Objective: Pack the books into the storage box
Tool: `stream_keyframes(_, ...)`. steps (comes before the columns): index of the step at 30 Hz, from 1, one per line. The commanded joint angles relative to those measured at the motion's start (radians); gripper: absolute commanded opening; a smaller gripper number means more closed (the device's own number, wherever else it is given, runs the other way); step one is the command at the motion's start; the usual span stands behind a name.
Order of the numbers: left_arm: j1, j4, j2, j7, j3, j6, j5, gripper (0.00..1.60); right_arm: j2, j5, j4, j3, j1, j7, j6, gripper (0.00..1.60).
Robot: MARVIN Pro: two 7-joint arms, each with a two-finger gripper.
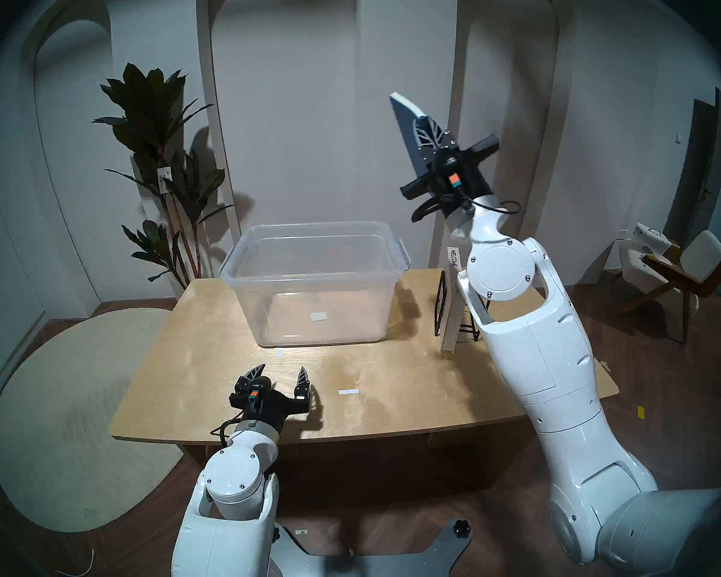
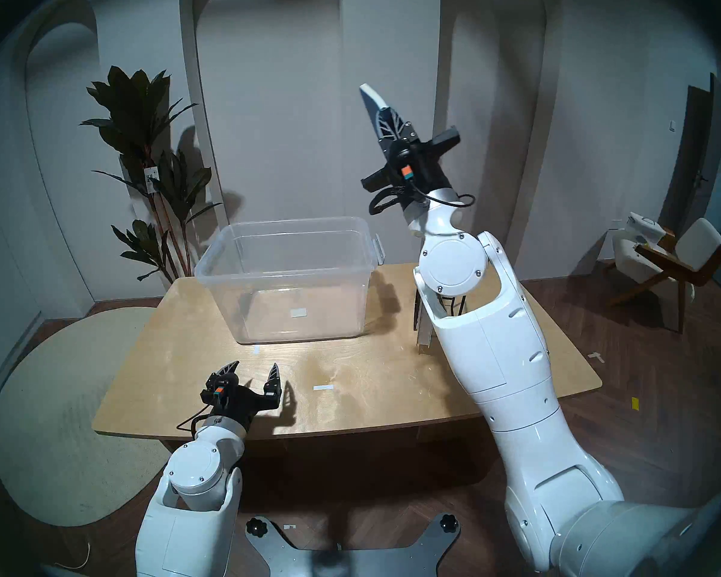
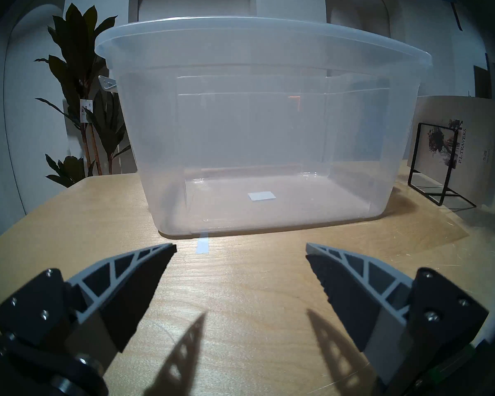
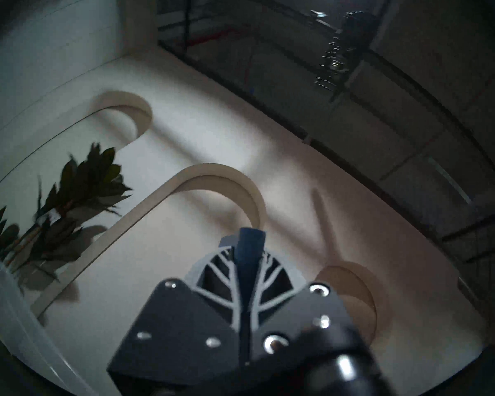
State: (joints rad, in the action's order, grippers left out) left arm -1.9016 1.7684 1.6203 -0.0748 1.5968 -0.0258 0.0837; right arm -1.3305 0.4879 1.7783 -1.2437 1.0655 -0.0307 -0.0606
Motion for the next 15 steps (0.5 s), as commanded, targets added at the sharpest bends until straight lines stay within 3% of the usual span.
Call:
stream_keyframes(1,0.008,0.021,-0.003,0.001,-0.002,0.006,-0.002,1.60,0.045,0.141,0.022,0.064,-0.117,-0.130,0.067,0.00)
stream_keyframes(7,0.007,0.022,-0.003,0.001,-0.002,0.006,-0.002,1.60,0.051,0.287,0.002,0.133,-0.160,-0.215,0.113,0.00)
stream_keyframes(15,0.006,0.023,-0.003,0.002,-0.002,0.006,-0.002,1.60,-0.021,0.337,-0.123,0.194,-0.215,-0.192,0.119,0.00)
